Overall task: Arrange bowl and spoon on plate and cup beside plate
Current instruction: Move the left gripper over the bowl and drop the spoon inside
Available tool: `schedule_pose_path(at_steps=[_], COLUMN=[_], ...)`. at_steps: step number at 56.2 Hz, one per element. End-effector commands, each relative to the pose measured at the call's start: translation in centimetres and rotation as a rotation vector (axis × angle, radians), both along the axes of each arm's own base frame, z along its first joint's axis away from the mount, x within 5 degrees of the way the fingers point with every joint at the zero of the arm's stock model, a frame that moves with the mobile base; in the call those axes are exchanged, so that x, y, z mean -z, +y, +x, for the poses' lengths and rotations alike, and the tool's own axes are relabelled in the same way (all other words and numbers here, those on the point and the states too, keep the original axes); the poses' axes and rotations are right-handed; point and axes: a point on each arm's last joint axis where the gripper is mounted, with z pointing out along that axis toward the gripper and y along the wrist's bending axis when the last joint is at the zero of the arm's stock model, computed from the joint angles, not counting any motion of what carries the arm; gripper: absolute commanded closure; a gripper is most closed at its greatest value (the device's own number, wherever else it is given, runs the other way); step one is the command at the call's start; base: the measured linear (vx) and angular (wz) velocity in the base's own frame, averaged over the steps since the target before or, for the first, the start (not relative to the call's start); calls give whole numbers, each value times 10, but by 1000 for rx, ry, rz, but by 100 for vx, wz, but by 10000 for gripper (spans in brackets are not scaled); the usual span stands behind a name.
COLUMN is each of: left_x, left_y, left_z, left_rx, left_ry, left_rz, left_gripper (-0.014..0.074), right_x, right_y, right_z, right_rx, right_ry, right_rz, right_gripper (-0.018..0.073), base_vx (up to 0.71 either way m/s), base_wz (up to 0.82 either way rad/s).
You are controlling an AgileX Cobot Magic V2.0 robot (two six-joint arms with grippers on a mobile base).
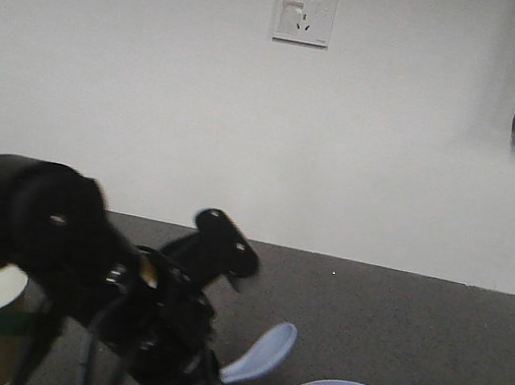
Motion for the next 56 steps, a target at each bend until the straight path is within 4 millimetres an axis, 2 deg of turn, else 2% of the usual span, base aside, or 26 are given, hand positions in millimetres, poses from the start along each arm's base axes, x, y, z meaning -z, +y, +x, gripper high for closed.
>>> schedule_pose_path(at_steps=[1,9,19,28,41,48,56], left_x=[-12,6,6,0,1,-2,-26], left_y=[-32,-64,-75,-76,-76,-73,-55], left_z=[4,20,34,35,35,33,23], left_rx=[36,36,22,17,18,22,27], left_ry=[-3,96,119,94,97,86,37], left_rz=[-57,3,55,27,30,44,102], left_gripper=[594,589,522,383,114,43,35], right_x=[-16,-16,-16,-16,-17,-17,-17], right_y=[0,0,0,0,0,0,0], right_z=[3,2,2,3,3,3,3], right_rx=[8,8,8,9,9,10,9], right_ry=[-101,-100,-100,-101,-114,-117,-117], right_rz=[22,22,22,18,20,20,17], right_gripper=[568,568,568,568,568,568,568], base_vx=[0,0,0,0,0,0,0], base_wz=[0,0,0,0,0,0,0])
